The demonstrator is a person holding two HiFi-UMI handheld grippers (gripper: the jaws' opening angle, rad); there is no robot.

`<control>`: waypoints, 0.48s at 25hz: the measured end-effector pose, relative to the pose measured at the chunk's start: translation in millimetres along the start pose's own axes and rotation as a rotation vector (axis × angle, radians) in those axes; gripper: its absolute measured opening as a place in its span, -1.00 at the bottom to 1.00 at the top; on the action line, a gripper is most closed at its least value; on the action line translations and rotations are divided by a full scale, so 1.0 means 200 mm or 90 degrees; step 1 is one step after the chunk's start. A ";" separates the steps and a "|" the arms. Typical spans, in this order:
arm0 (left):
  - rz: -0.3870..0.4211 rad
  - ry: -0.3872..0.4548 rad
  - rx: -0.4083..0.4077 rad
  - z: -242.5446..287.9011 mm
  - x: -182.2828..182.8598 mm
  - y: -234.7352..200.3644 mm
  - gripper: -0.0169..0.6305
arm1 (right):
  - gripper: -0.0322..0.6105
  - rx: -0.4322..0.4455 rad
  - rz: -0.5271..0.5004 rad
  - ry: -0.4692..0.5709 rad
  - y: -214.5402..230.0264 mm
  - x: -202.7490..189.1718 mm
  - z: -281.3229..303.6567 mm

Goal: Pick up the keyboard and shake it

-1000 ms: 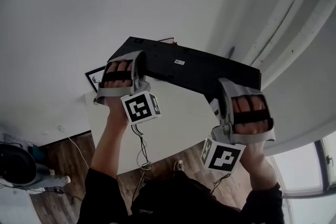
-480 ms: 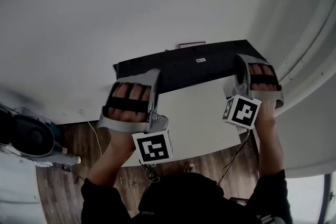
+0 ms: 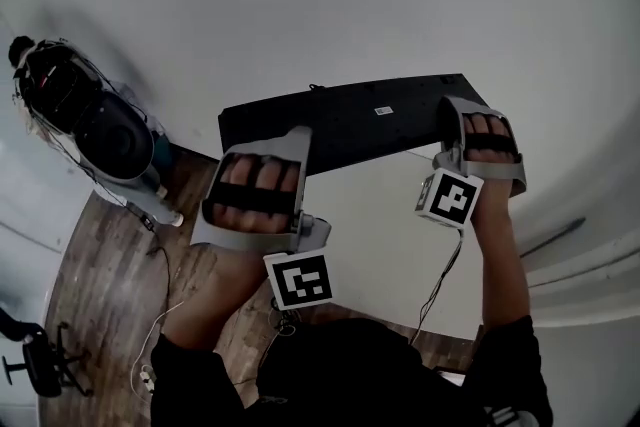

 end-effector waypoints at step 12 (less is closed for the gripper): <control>-0.066 -0.094 -0.040 0.18 -0.46 0.01 -0.73 | -0.64 0.026 -0.015 0.074 0.20 0.34 -0.06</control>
Point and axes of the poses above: the fingertips, and each gripper's own axes: z forward along the fingers, y to its right, x out of its top, the point moved 6 cm from there along -z, backward along the fingers, and after that the axes turned 12 degrees about -z, right-handed, at the moved point
